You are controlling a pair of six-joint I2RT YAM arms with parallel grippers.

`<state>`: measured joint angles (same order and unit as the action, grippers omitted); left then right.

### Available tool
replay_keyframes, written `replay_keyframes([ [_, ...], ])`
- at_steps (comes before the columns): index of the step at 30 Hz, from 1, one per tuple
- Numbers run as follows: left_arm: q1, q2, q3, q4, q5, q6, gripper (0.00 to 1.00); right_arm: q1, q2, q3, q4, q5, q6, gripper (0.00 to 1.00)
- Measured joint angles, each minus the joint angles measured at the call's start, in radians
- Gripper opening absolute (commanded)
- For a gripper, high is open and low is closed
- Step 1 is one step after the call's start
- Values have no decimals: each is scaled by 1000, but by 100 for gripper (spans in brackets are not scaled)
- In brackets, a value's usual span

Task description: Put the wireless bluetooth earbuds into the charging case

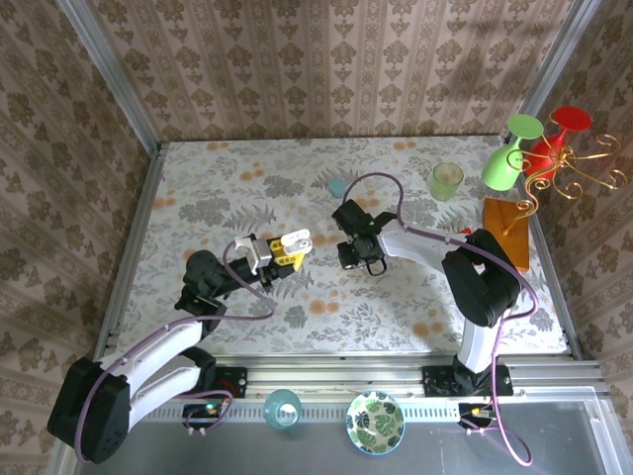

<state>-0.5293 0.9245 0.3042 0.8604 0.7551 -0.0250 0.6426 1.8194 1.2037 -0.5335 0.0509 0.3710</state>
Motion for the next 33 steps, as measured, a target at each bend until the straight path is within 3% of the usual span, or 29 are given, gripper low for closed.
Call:
replay_keyframes([
  [4, 0, -7, 0, -1, 0, 0, 5, 0, 0, 0, 2, -15, 6, 36],
  [12, 0, -25, 0, 0, 0, 0, 5, -29, -31, -45, 21, 3, 53, 50],
  [24, 0, -25, 0, -1, 0, 0, 5, -50, -32, -74, 54, -43, 84, 37],
  [33, -2, -11, 0, 0, 0, 0, 5, -37, -32, -78, 76, -120, 103, 37],
])
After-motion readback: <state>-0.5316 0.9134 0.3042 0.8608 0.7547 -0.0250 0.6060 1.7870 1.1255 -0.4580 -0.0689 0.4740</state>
